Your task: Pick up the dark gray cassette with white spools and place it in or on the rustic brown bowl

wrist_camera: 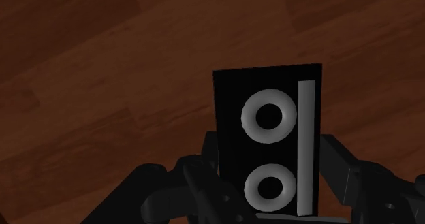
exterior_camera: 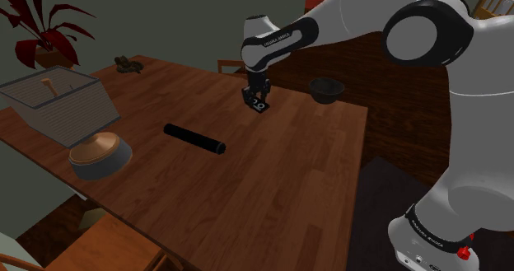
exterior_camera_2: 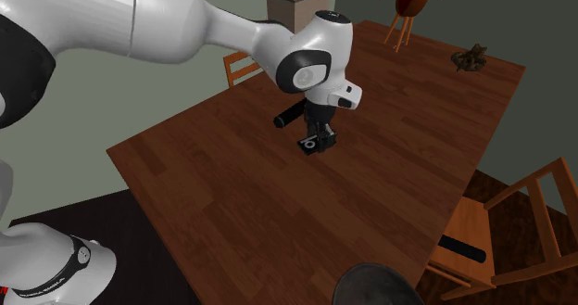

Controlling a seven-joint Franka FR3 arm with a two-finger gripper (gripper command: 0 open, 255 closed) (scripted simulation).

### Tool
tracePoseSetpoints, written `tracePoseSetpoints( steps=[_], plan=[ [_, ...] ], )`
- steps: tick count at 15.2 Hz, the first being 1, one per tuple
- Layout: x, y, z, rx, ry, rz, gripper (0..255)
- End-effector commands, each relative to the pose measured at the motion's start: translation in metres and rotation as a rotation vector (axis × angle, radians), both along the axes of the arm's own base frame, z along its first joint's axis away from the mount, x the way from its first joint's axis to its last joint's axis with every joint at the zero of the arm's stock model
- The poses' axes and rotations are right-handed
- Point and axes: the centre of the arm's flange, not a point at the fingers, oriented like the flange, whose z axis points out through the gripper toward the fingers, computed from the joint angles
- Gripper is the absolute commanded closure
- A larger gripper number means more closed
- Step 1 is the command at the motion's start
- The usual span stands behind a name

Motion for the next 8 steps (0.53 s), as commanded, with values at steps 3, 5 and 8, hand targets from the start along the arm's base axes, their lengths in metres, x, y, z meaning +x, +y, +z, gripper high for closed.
tracePoseSetpoints(
  steps=[3, 5, 8],
  plan=[
    [0.001, 0.001, 0.020, 0.000, 0.000, 0.000, 255],
    [0.001, 0.001, 0.031, 0.000, 0.000, 0.000, 255],
    [0.001, 0.001, 0.047, 0.000, 0.000, 0.000, 255]
  ],
)
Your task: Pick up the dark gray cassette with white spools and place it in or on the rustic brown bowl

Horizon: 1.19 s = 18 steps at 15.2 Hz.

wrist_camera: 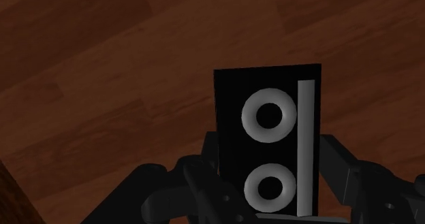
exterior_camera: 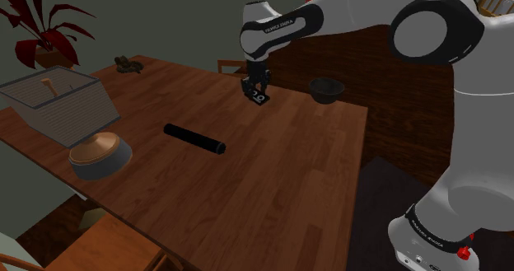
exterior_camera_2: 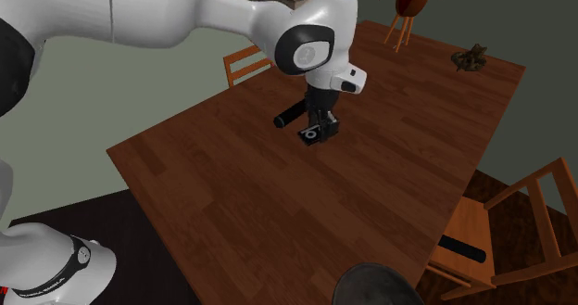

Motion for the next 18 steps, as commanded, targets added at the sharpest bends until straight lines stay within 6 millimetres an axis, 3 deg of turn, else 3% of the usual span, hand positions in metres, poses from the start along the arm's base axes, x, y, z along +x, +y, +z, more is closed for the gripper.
tracePoseSetpoints(
  steps=[1, 2, 18],
  plan=[
    [0.001, 0.000, 0.011, 0.000, 0.000, 0.000, 255],
    [0.001, 0.000, 0.015, 0.000, 0.000, 0.000, 255],
    [-0.028, -0.209, 0.021, 0.000, 0.000, 0.000, 255]
  ],
)
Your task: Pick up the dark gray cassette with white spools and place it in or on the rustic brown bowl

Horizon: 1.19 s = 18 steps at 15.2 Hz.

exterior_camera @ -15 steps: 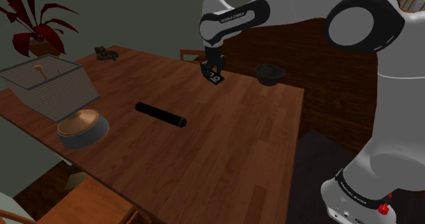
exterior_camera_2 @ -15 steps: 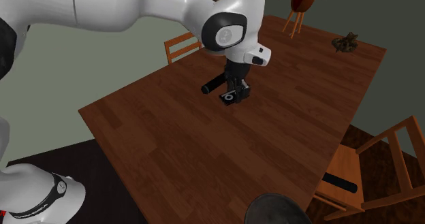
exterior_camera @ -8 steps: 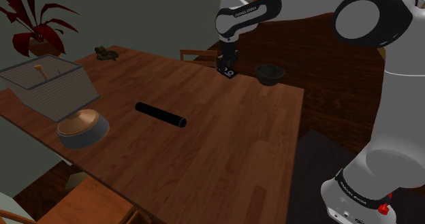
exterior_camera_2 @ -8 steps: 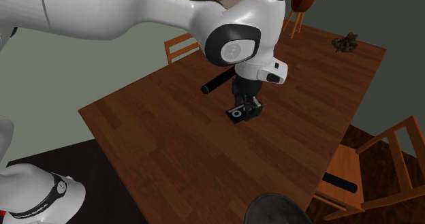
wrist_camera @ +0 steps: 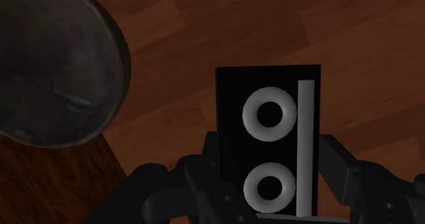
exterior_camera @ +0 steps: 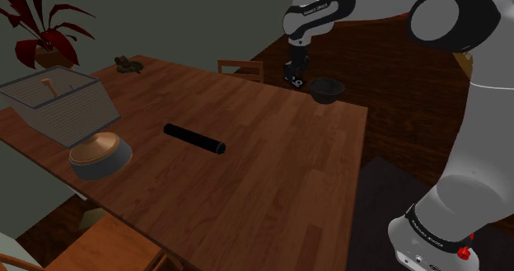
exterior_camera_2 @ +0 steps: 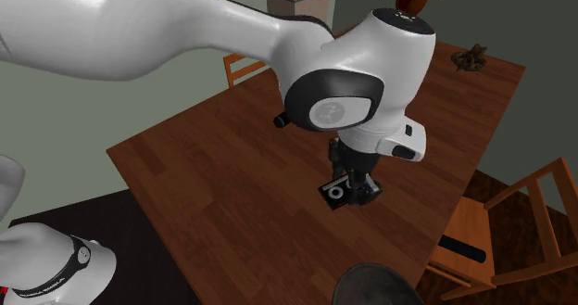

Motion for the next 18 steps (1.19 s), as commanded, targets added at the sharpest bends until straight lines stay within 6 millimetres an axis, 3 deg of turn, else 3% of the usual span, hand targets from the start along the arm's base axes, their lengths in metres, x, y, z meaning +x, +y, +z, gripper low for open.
tracePoseSetpoints(
  steps=[1, 15, 16, 18],
  plan=[
    [-0.003, -0.026, 0.002, 0.000, 0.000, 0.001, 255],
    [-0.028, -0.209, 0.008, 0.000, 0.000, 0.001, 255],
    [-0.029, -0.219, 0.008, 0.000, 0.000, 0.001, 255],
    [-0.029, -0.219, -0.002, 0.000, 0.000, 0.001, 255]
  ],
)
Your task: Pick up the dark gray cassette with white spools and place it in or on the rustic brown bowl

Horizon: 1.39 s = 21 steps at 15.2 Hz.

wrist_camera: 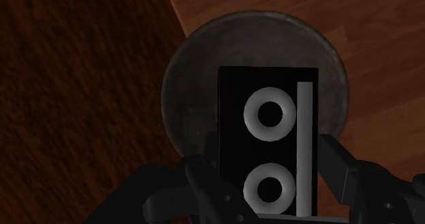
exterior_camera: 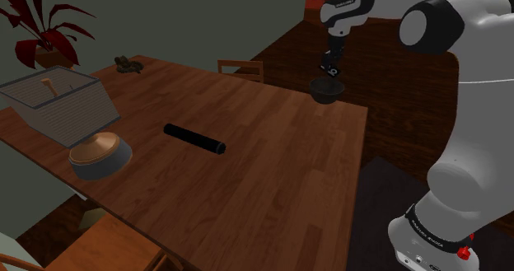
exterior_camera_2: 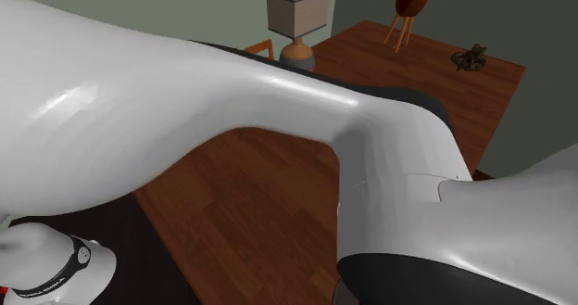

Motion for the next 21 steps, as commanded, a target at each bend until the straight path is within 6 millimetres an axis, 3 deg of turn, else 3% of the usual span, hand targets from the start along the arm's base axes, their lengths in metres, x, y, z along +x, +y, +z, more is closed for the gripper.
tracePoseSetpoints(
  steps=[1, 13, 21],
  plan=[
    [-0.001, -0.002, -0.011, 0.000, 0.000, 0.001, 255],
    [-0.001, -0.002, -0.074, 0.000, 0.000, 0.001, 255],
    [-0.001, -0.002, -0.077, 0.000, 0.000, 0.001, 255]
  ],
)
